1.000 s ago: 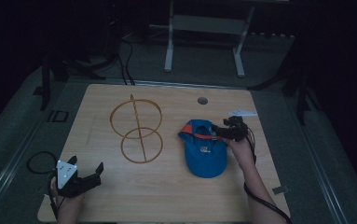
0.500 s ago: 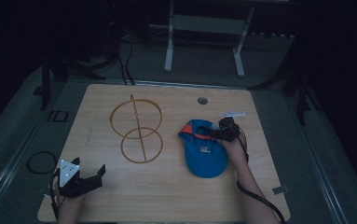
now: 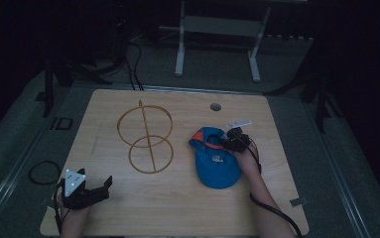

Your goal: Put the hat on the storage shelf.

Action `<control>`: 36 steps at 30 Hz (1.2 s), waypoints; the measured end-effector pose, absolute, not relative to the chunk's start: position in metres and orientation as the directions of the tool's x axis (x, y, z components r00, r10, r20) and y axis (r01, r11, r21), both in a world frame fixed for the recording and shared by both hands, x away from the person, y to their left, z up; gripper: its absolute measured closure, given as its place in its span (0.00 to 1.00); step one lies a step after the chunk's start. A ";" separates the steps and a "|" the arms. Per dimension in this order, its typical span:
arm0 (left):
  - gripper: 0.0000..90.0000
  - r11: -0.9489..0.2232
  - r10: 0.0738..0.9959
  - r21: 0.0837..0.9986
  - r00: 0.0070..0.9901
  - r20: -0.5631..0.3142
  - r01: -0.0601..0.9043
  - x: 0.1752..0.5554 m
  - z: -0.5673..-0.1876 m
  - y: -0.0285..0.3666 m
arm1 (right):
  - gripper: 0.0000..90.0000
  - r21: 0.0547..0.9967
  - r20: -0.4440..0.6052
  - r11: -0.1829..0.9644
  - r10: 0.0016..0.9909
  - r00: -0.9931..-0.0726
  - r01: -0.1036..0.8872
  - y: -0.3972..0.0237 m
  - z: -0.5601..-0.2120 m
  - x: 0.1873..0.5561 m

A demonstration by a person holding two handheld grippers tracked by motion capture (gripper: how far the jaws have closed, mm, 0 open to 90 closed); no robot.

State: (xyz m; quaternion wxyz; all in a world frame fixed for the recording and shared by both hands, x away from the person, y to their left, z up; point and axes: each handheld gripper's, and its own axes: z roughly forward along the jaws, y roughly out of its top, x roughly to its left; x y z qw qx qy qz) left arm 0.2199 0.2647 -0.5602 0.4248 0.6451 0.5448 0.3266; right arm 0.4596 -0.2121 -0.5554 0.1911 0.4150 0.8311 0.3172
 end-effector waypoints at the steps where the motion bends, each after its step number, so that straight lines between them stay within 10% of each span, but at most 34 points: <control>1: 0.02 -0.047 0.979 0.904 0.201 -0.043 0.426 0.220 -0.560 0.265 | 0.89 0.685 -0.051 0.458 0.806 -0.590 0.566 -0.211 -0.555 0.459; 36: 0.02 -0.092 0.973 0.933 0.230 0.010 0.348 0.209 -0.521 0.253 | 0.98 0.911 -0.057 0.276 0.820 -0.569 0.306 -0.246 -0.403 0.384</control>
